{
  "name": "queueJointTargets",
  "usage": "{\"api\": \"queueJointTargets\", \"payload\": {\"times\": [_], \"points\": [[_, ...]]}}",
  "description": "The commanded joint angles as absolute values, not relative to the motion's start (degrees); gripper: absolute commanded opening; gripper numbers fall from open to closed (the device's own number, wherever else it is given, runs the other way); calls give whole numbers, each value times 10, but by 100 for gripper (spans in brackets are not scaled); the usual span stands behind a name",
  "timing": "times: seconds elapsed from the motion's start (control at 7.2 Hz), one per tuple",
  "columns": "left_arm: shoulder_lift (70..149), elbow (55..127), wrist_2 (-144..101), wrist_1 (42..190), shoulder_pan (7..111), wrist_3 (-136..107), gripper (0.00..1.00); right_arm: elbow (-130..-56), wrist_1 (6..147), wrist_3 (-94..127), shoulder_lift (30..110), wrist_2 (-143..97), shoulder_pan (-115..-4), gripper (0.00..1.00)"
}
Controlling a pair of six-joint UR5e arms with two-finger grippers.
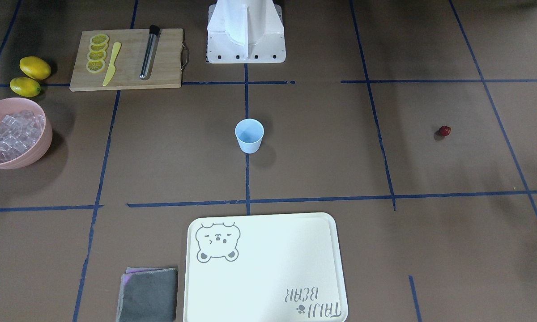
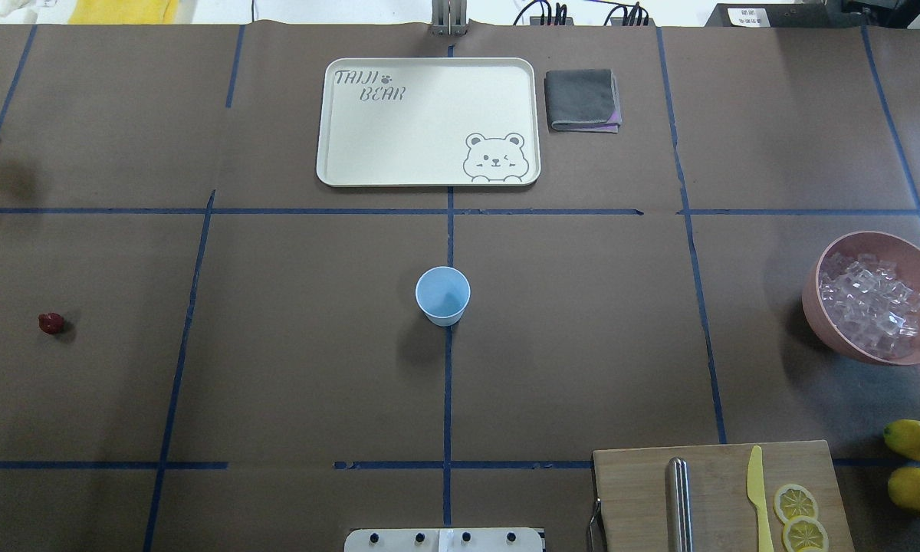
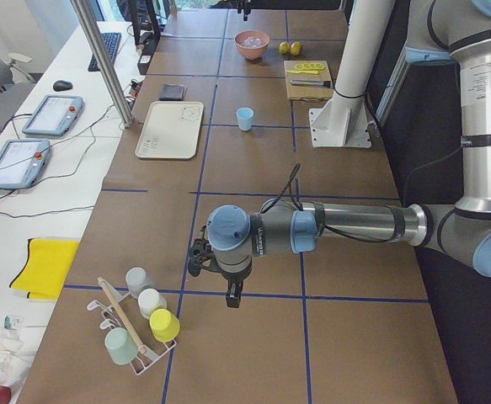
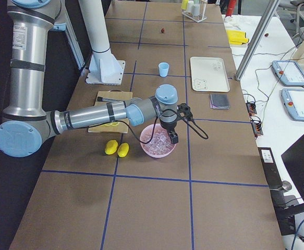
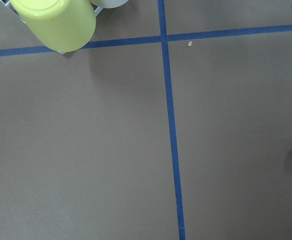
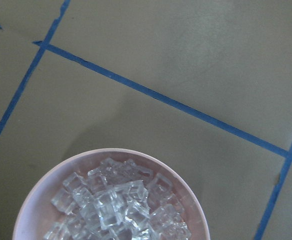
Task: Put ice and strawberries in cup
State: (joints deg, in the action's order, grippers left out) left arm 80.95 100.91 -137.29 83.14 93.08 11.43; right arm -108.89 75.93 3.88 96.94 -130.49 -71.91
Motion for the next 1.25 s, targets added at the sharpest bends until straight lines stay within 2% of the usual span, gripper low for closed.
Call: {"api": "queueJointTargets", "payload": {"times": [0.0,0.42,0.97,1.11], "points": [[809,1007,-1373,831,931,113,100,-1085,707,34,969,-1263,-658,100],[809,1006,-1373,831,931,113,100,-1049,705,34,963,-1262,-619,100],[809,1005,-1373,832,931,114,100,-1037,705,35,962,-1261,-608,99],[809,1005,-1373,832,931,114,100,-1035,706,34,962,-1260,-608,87]]}}
